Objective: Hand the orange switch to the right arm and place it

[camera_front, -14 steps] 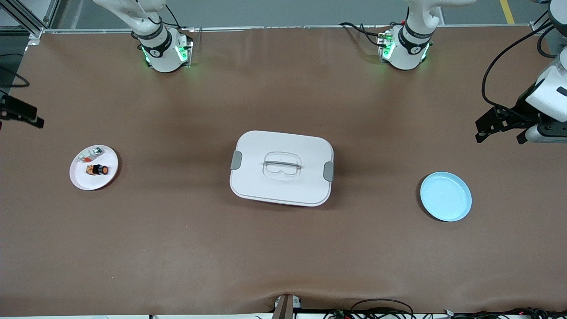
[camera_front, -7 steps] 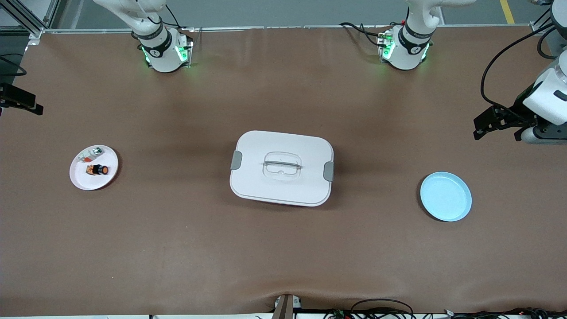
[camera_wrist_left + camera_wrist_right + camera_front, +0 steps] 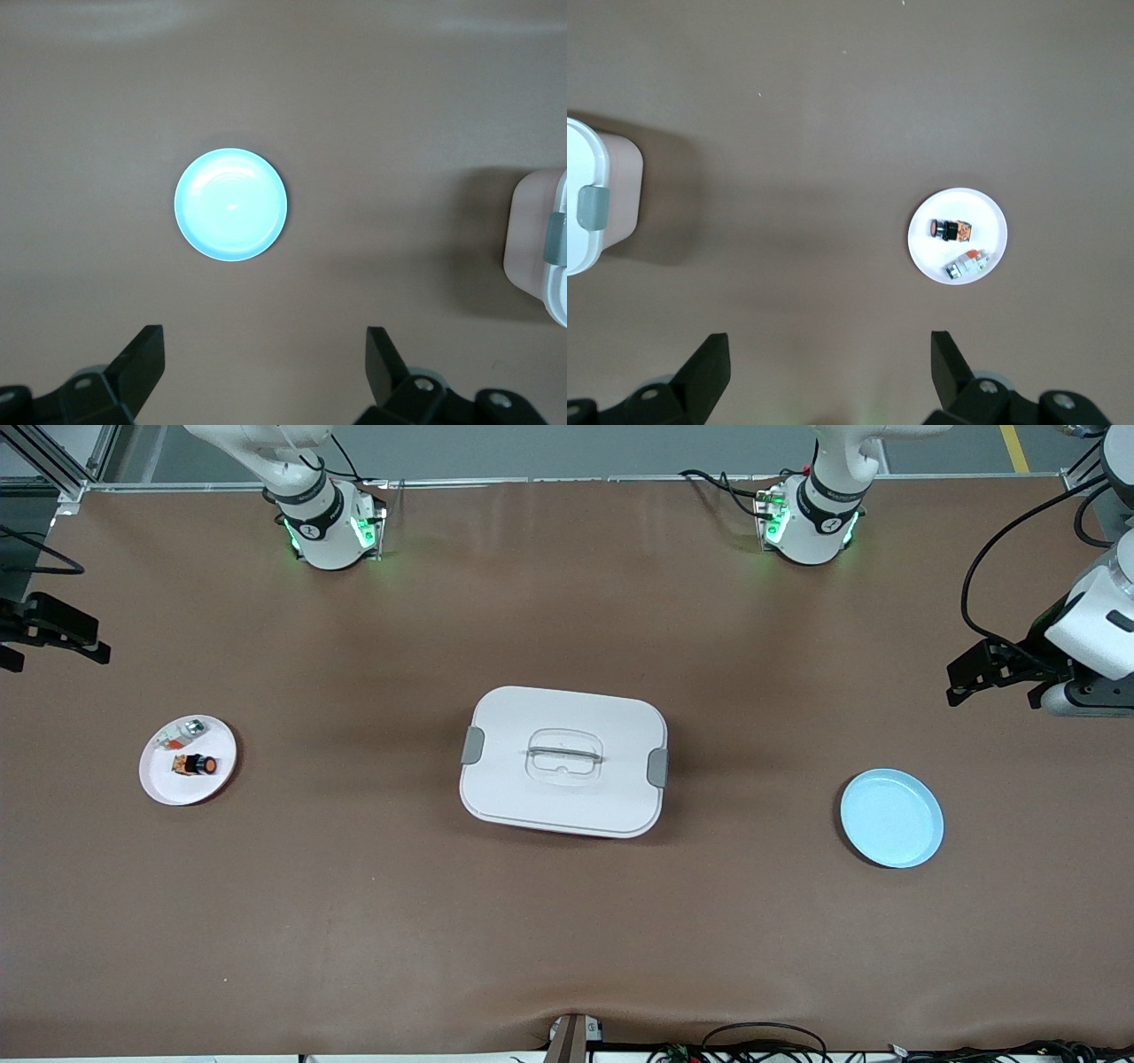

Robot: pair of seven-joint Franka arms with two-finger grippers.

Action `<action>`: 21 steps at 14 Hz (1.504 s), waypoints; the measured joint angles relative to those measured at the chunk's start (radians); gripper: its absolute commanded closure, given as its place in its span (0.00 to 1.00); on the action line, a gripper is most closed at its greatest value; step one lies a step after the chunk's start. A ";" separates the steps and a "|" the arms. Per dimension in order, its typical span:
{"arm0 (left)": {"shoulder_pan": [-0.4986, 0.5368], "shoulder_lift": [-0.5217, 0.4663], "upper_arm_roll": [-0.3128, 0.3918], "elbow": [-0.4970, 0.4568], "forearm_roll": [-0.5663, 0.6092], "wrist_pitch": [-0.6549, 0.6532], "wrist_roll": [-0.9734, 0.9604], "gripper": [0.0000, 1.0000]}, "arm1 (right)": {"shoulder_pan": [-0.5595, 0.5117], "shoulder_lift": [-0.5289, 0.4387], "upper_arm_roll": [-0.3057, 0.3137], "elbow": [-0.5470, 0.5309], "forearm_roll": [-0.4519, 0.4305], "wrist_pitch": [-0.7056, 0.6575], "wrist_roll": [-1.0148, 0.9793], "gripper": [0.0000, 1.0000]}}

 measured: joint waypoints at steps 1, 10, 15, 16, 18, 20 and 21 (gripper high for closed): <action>0.001 0.001 0.000 0.000 0.000 -0.001 0.000 0.00 | 0.035 -0.005 -0.034 0.000 0.000 0.002 0.000 0.00; 0.001 0.003 0.000 0.000 0.000 -0.001 0.000 0.00 | 0.051 -0.038 -0.083 -0.049 0.001 0.021 0.000 0.00; 0.001 0.003 0.000 0.000 0.000 -0.001 0.000 0.00 | 0.045 -0.123 -0.068 -0.166 0.001 0.089 0.000 0.00; 0.001 0.003 0.000 0.000 0.000 -0.001 0.000 0.00 | 0.043 -0.135 -0.067 -0.183 0.001 0.091 0.000 0.00; 0.001 0.003 0.000 0.000 0.000 -0.001 0.000 0.00 | 0.039 -0.154 -0.063 -0.209 0.001 0.092 0.000 0.00; 0.001 0.003 0.000 0.000 0.000 -0.001 0.000 0.00 | 0.038 -0.179 -0.055 -0.245 0.001 0.092 0.000 0.00; 0.001 0.003 0.000 0.000 0.000 -0.001 0.000 0.00 | 0.033 -0.191 -0.052 -0.262 0.001 0.092 0.000 0.00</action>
